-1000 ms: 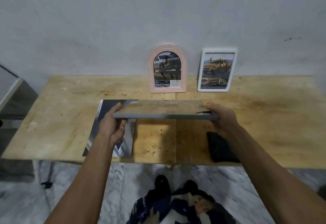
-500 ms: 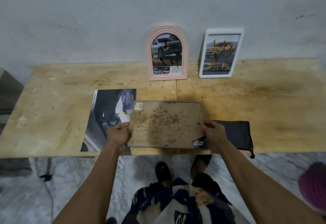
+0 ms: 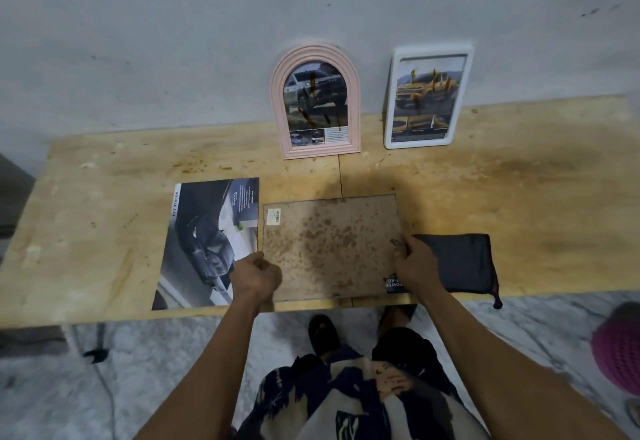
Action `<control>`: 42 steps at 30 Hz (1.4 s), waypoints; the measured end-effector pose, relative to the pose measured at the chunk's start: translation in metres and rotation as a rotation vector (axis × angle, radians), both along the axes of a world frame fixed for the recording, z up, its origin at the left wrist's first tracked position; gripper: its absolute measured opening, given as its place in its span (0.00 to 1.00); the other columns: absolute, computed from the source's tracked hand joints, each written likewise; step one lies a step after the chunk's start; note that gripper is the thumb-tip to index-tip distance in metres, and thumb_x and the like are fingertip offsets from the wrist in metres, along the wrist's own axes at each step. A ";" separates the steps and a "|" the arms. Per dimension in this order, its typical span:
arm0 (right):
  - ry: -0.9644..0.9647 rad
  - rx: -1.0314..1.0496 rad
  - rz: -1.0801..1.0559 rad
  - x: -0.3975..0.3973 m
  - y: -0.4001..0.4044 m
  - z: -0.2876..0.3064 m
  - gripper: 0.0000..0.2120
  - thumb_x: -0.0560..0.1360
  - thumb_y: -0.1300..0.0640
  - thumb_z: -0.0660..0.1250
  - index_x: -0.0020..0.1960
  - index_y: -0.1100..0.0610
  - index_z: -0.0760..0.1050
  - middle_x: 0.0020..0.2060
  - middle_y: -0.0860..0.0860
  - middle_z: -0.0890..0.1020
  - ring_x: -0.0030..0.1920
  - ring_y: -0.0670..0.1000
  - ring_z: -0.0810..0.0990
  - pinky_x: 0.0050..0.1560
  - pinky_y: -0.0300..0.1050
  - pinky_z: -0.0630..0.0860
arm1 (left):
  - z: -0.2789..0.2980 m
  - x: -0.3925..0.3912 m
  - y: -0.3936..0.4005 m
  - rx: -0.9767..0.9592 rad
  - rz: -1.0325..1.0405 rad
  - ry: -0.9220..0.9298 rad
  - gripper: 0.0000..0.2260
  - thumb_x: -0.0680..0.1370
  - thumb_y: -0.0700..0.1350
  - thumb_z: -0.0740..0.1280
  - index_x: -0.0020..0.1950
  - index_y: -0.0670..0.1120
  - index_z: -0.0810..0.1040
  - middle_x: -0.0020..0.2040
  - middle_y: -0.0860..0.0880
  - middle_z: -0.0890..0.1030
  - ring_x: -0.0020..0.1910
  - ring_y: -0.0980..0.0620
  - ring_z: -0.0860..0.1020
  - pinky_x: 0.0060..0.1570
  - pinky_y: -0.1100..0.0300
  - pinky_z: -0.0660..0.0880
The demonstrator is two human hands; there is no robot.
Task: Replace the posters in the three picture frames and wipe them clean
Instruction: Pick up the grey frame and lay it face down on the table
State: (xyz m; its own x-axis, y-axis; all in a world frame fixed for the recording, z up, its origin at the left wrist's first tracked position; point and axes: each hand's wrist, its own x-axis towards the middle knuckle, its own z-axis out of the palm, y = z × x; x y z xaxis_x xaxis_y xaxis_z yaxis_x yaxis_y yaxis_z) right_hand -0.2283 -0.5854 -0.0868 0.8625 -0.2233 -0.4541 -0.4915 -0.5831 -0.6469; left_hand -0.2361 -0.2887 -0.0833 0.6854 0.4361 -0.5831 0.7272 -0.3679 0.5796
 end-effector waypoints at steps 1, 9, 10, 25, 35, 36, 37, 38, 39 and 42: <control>0.002 -0.033 0.013 -0.001 0.000 -0.001 0.21 0.81 0.58 0.59 0.73 0.58 0.66 0.62 0.58 0.75 0.58 0.59 0.74 0.61 0.53 0.72 | -0.001 0.000 -0.001 0.037 -0.038 0.003 0.21 0.75 0.37 0.70 0.67 0.35 0.75 0.56 0.41 0.80 0.58 0.45 0.78 0.54 0.62 0.73; 0.131 -0.148 -0.210 -0.013 0.025 0.003 0.16 0.82 0.53 0.54 0.66 0.59 0.68 0.64 0.59 0.69 0.58 0.63 0.73 0.59 0.57 0.72 | -0.002 0.003 -0.027 0.368 -0.592 0.016 0.38 0.66 0.54 0.80 0.71 0.49 0.66 0.72 0.44 0.62 0.68 0.37 0.64 0.63 0.45 0.70; 0.161 -0.134 -0.254 -0.011 0.029 0.004 0.17 0.82 0.53 0.54 0.68 0.59 0.66 0.66 0.59 0.67 0.59 0.64 0.72 0.60 0.58 0.72 | -0.005 0.004 -0.027 0.397 -0.625 0.035 0.37 0.65 0.54 0.80 0.69 0.49 0.67 0.71 0.44 0.62 0.68 0.37 0.65 0.62 0.45 0.70; 0.104 0.229 -0.955 -0.010 0.035 0.008 0.23 0.72 0.60 0.74 0.64 0.56 0.70 0.59 0.56 0.76 0.48 0.53 0.73 0.48 0.51 0.77 | -0.025 0.005 -0.026 0.495 -0.691 0.008 0.33 0.64 0.55 0.79 0.63 0.49 0.67 0.68 0.45 0.64 0.68 0.39 0.66 0.62 0.46 0.72; 0.094 0.270 -0.768 -0.016 0.025 0.008 0.21 0.71 0.58 0.75 0.62 0.58 0.75 0.55 0.53 0.79 0.51 0.54 0.78 0.48 0.47 0.78 | -0.014 0.004 -0.030 0.462 -0.661 0.029 0.33 0.66 0.51 0.79 0.65 0.49 0.68 0.68 0.47 0.63 0.69 0.39 0.64 0.62 0.46 0.72; 0.099 0.295 -0.744 -0.013 0.023 0.006 0.18 0.71 0.58 0.74 0.59 0.58 0.77 0.53 0.53 0.81 0.49 0.54 0.80 0.47 0.49 0.80 | -0.016 0.005 -0.030 0.464 -0.667 0.027 0.32 0.66 0.51 0.79 0.65 0.49 0.68 0.68 0.46 0.63 0.69 0.39 0.64 0.63 0.46 0.72; 0.114 0.309 -0.719 -0.010 0.022 0.005 0.13 0.72 0.58 0.74 0.55 0.56 0.77 0.51 0.53 0.81 0.47 0.54 0.80 0.46 0.50 0.81 | -0.017 0.005 -0.029 0.469 -0.674 0.026 0.32 0.65 0.52 0.79 0.65 0.49 0.68 0.67 0.46 0.63 0.69 0.40 0.65 0.63 0.46 0.72; 0.129 0.293 -0.698 -0.006 0.021 0.004 0.10 0.72 0.57 0.74 0.51 0.55 0.77 0.49 0.53 0.82 0.45 0.54 0.81 0.44 0.50 0.81 | -0.017 0.006 -0.029 0.472 -0.678 0.026 0.33 0.65 0.52 0.79 0.64 0.49 0.68 0.67 0.46 0.63 0.69 0.40 0.65 0.63 0.46 0.71; 0.143 0.235 -0.670 -0.003 0.022 0.004 0.08 0.72 0.55 0.74 0.47 0.53 0.77 0.48 0.53 0.82 0.44 0.54 0.81 0.42 0.50 0.81 | -0.018 0.006 -0.029 0.473 -0.681 0.026 0.33 0.65 0.52 0.78 0.65 0.49 0.67 0.67 0.46 0.63 0.69 0.40 0.65 0.63 0.46 0.71; 0.162 -0.024 -0.559 0.005 0.019 -0.004 0.06 0.71 0.52 0.73 0.43 0.52 0.77 0.51 0.55 0.80 0.43 0.54 0.79 0.38 0.47 0.79 | -0.020 0.006 -0.028 0.469 -0.691 0.022 0.33 0.65 0.51 0.78 0.64 0.49 0.67 0.67 0.45 0.64 0.69 0.39 0.66 0.64 0.46 0.71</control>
